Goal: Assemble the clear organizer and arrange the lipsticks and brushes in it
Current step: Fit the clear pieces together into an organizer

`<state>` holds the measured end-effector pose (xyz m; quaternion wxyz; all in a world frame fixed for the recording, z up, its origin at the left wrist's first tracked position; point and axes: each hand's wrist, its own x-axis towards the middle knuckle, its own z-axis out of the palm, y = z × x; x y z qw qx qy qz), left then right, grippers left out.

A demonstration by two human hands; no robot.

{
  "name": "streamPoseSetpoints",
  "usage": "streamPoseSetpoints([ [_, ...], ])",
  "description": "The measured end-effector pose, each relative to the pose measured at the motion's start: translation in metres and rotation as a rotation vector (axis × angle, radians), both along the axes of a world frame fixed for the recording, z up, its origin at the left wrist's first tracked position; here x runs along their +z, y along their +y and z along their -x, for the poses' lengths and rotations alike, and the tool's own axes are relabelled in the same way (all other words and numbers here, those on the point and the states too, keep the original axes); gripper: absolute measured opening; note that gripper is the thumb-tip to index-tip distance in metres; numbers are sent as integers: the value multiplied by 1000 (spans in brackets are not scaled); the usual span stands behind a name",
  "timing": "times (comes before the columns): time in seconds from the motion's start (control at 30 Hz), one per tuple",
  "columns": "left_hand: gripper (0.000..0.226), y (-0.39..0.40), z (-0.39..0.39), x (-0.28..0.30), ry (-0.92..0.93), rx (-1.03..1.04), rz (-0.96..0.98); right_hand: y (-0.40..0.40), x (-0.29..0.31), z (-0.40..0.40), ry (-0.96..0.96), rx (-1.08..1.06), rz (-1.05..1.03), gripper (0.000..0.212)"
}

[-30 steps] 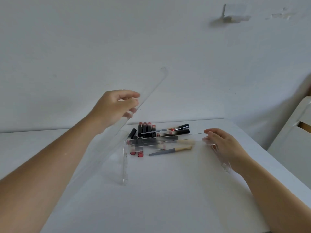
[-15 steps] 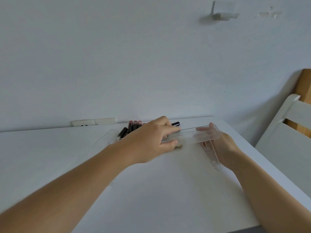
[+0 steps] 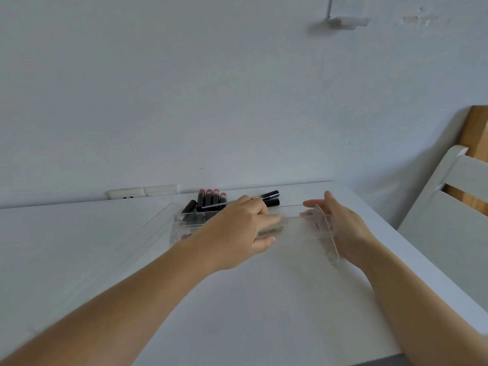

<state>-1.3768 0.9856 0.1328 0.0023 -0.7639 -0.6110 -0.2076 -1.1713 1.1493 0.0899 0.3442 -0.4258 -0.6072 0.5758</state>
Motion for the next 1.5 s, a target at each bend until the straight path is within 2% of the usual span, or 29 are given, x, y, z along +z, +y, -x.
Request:
streamPoseSetpoints([
  [0.23,34,-4,4,-9,90,-11,-101,1,0,-1,-29,30,14,58],
  [0.4,29,-4,9,-5,151,-49,-166,-3,3,0,-126,50,-42,57],
  [0.77,21,6,18,-12,161,-122,-253,-10,2,2,-134,2,-134,41],
  [1.03,15,6,22,-22,169,-140,-396,-12,-3,5,-177,22,-216,28],
  [1.1,14,6,23,-25,157,-142,-432,-13,-3,4,-178,45,-225,32],
  [1.3,15,6,25,-41,42,-131,-437,-15,0,-1,-193,146,-252,64],
  [1.5,18,6,29,-43,37,-146,-430,-13,1,-1,-198,186,-233,73],
])
